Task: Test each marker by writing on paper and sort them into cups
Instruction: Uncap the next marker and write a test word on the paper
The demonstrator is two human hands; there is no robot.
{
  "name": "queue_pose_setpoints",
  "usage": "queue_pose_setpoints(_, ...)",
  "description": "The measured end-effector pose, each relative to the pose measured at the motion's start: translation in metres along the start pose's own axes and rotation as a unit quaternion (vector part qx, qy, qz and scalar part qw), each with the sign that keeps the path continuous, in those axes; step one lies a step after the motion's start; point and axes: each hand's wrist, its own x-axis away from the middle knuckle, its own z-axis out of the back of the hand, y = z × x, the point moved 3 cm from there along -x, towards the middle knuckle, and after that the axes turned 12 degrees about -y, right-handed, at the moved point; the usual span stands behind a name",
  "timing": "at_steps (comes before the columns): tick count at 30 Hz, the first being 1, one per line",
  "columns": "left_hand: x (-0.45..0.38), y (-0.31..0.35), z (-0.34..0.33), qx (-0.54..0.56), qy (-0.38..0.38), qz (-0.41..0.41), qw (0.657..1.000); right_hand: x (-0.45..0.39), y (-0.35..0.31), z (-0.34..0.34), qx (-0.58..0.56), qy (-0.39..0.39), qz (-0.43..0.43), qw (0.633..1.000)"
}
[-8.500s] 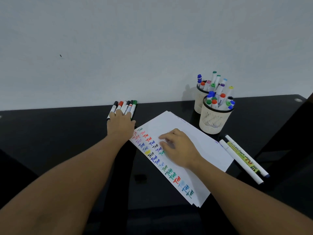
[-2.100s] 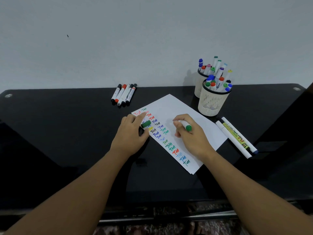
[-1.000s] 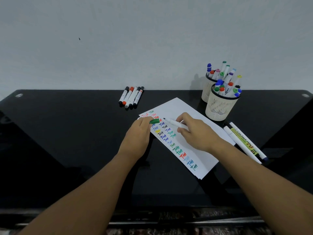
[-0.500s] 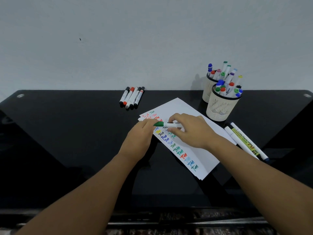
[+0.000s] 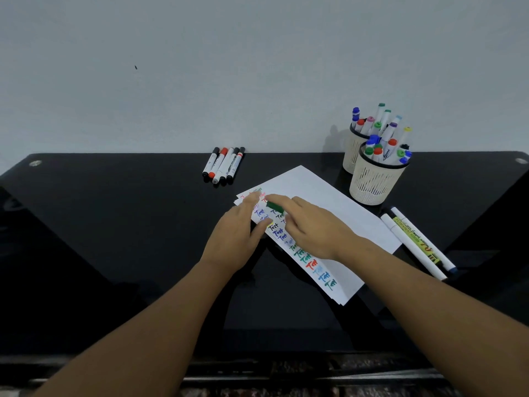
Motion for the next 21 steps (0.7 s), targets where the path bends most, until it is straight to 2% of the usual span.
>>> queue_pose_setpoints(3, -0.003, -0.005, -0.005, -0.092, 0.019, -0.005, 0.996, -0.001, 0.004, 0.001, -0.009, 0.002, -0.016, 1.0)
queue_pose_setpoints(5, -0.005, -0.006, -0.008, -0.12, -0.005, 0.021, 0.993, 0.001, 0.007, 0.003, -0.024, 0.017, -0.035, 0.999)
queue_pose_setpoints(8, -0.005, -0.009, -0.012, -0.13, -0.04, 0.044, 0.99, 0.003, 0.012, 0.004, -0.031, 0.031, -0.053, 0.998)
queue_pose_setpoints(15, -0.006, -0.006, -0.01, -0.14, -0.058, 0.051, 0.987, 0.016, 0.023, 0.002, -0.046, 0.024, -0.087, 0.995)
queue_pose_setpoints(21, -0.006, -0.006, -0.008, -0.139, -0.074, 0.05, 0.986, 0.021, 0.029, -0.001, -0.164, 0.105, -0.112, 0.975)
